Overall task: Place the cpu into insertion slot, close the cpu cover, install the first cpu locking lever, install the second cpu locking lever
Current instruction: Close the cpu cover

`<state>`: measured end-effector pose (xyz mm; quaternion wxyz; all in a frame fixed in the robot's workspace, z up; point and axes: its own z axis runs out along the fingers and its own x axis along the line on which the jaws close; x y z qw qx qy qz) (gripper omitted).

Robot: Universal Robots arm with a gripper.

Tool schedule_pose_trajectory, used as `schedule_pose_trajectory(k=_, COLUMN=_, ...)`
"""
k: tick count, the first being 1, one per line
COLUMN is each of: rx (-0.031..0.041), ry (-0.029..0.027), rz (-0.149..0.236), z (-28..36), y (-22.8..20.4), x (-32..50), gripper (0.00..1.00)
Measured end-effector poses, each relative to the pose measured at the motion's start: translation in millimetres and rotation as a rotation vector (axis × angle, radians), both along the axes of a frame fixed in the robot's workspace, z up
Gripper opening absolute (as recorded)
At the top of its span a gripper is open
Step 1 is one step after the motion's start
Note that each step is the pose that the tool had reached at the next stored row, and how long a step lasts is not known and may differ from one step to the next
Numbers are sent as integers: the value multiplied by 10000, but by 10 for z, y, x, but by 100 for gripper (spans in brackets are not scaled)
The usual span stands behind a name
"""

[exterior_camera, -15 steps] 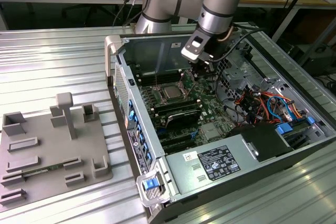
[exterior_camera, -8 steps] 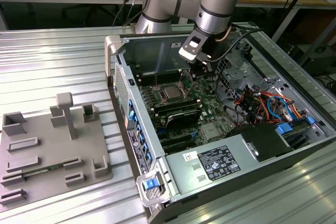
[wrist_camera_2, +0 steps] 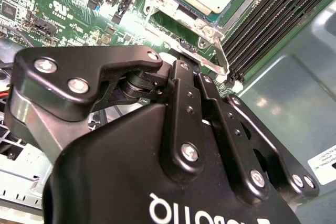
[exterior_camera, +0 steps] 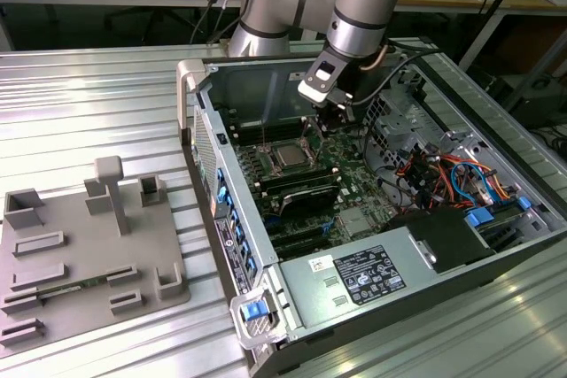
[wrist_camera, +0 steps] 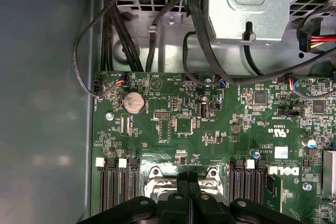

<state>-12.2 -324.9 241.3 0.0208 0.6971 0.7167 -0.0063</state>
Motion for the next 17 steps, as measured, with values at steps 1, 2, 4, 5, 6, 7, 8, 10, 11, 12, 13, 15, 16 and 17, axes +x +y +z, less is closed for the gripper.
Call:
schedule_pose_trajectory(k=1, rx=0, ry=0, rz=1, z=0, y=0, x=-5, gripper=11)
schedule_pose_trajectory(k=2, rx=0, ry=1, rz=1, z=0, y=0, x=-12, gripper=11)
schedule_pose_trajectory(k=4, rx=0, ry=0, rz=0, z=0, y=0, x=-24, gripper=11)
schedule_pose_trajectory(k=5, rx=0, ry=0, rz=0, z=0, y=0, x=-28, gripper=11)
schedule_pose_trajectory(k=6, rx=0, ry=0, rz=2, z=0, y=0, x=-29, gripper=11)
schedule_pose_trajectory(k=7, rx=0, ry=0, rz=3, z=0, y=0, x=-29, gripper=11)
schedule_pose_trajectory(k=8, rx=0, ry=0, rz=2, z=0, y=0, x=-30, gripper=11)
schedule_pose_trajectory(k=10, rx=1, ry=0, rz=0, z=0, y=0, x=-33, gripper=11)
schedule_pose_trajectory(k=11, rx=0, ry=0, rz=-3, z=0, y=0, x=-36, gripper=11)
schedule_pose_trajectory(k=12, rx=0, ry=0, rz=-1, z=0, y=0, x=-41, gripper=11)
schedule_pose_trajectory(k=13, rx=0, ry=0, rz=1, z=0, y=0, x=-54, gripper=11)
schedule_pose_trajectory(k=15, rx=0, ry=0, rz=1, z=0, y=0, x=-75, gripper=11)
schedule_pose_trajectory(k=16, rx=0, ry=0, rz=2, z=0, y=0, x=-90, gripper=11)
schedule_pose_trajectory(k=17, rx=0, ry=0, rz=0, z=0, y=0, x=-109, gripper=11)
